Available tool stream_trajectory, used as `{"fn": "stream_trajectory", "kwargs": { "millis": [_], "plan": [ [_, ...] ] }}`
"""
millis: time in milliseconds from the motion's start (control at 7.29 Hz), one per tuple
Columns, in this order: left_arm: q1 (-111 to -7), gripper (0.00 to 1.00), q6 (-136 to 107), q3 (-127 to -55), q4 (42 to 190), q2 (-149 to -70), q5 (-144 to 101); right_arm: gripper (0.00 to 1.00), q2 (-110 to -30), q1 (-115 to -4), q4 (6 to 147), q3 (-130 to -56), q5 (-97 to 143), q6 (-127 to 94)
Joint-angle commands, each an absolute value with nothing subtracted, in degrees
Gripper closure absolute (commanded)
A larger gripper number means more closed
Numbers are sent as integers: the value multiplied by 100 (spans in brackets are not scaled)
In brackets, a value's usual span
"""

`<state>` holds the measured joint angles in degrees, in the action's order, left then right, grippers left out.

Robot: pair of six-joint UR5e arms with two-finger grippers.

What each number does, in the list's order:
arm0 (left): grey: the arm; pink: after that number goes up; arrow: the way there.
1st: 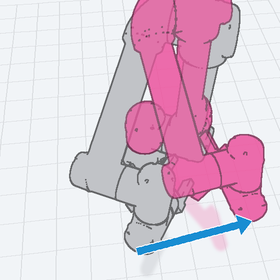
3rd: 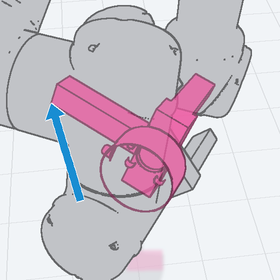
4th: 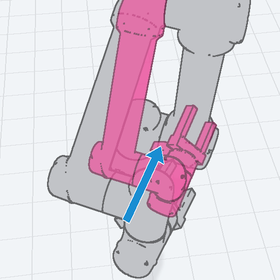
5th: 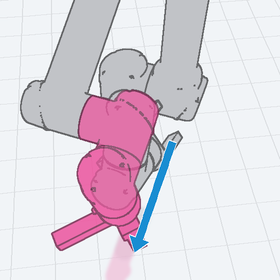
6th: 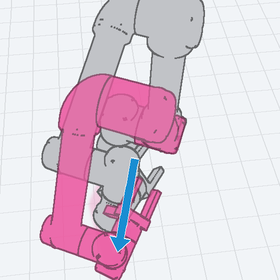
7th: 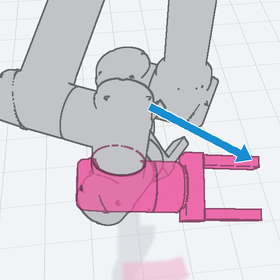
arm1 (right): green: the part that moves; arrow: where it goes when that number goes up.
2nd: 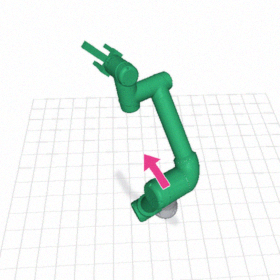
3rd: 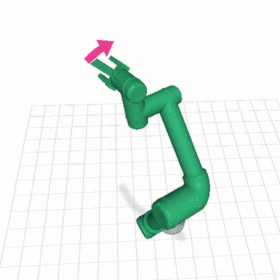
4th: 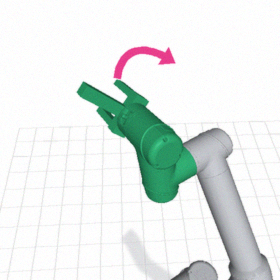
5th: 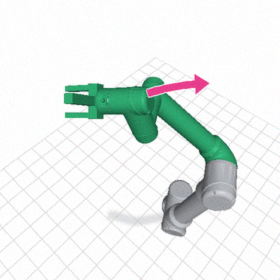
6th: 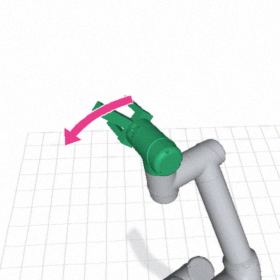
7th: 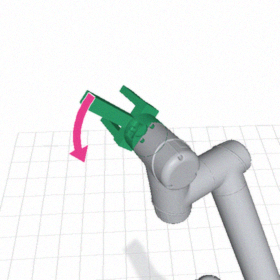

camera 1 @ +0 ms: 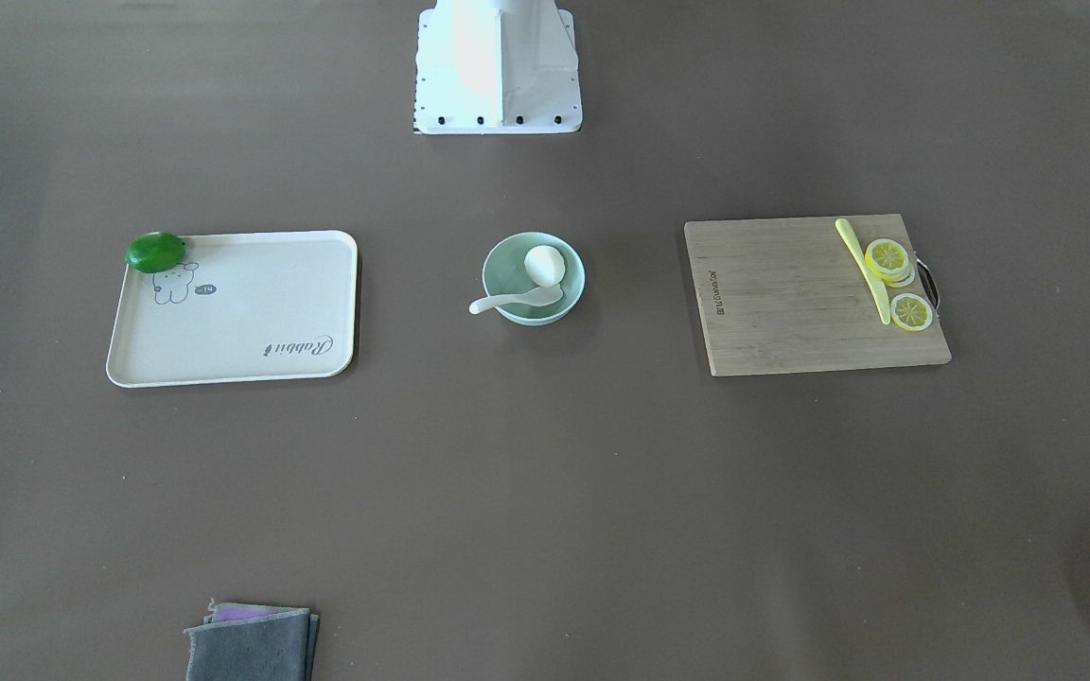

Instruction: Put spoon and bun in bowl

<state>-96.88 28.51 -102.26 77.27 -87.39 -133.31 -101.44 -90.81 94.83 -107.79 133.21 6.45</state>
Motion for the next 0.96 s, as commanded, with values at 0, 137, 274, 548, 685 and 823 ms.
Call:
{"fn": "stream_trajectory", "kwargs": {
  "millis": [0,137,274,548,685,823],
  "plan": [
    [-9703,1,2830,-10371,7735,-8622,-13245,0,-10213,-9097,9492,-10433,13298,984],
    [-9712,1,2830,-10388,7726,-8613,-13280,0,-10195,-9097,9492,-10433,13298,976],
    [-9703,1,2847,-10380,7743,-8596,-13298,0,-10195,-9097,9492,-10398,13324,958],
    [-9677,1,2865,-10222,7830,-8526,-13298,0,-10204,-9097,9492,-10310,13491,967],
    [-9677,1,2874,-10222,7866,-8517,-13307,0,-10204,-9097,9492,-10292,13500,967],
    [-9685,1,2883,-10248,7866,-8517,-13315,0,-10204,-9097,9492,-10283,13500,967]
  ]
}}
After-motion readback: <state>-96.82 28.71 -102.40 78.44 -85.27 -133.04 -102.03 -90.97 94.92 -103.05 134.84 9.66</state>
